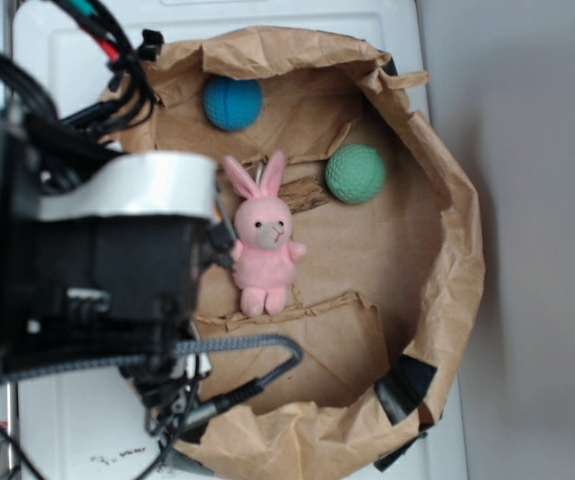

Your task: Grab the blue ball.

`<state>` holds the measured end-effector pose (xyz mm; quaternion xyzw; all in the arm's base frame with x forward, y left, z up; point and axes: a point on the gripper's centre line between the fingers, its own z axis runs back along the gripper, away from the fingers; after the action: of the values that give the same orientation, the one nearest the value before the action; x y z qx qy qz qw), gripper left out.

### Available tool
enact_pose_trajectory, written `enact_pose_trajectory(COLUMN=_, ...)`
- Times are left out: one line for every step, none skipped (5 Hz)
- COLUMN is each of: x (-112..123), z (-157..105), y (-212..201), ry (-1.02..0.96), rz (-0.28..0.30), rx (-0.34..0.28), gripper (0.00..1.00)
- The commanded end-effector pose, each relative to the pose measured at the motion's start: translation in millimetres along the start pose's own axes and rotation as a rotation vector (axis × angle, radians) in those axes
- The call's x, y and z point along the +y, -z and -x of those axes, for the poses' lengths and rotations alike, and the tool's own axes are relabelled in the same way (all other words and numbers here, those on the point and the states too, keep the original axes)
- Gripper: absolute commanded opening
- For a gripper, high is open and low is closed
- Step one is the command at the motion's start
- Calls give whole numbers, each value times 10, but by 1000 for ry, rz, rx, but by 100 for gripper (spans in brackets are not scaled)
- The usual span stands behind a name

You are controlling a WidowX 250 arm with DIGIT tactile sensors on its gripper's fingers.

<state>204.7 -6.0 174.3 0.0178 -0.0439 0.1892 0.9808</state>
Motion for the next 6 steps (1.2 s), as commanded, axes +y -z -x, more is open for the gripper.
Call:
enact_pose_trajectory(x=35, z=-82, y=-116, ry=-26, rz=16, rx=-43, gripper=100)
enact_pose_trajectory(x=-51, z=-90, y=170, ry=-152, rz=-47, rx=-79, gripper=100)
enact_pose_trajectory(x=-119, z=-72, y=465, ry=-299, rz=-110, rx=-93, gripper=100)
enact_pose_trajectory(x=49, z=-83, y=618, ry=-495, rz=-101, rx=-95, gripper=100)
enact_pose_trajectory(x=211, z=-130, y=746, ry=-595, rz=-95, rx=-80, gripper=100)
enact_pose_trajectory(x=341, z=-146, y=764, ry=-636, rz=-96, rx=-60, gripper=100)
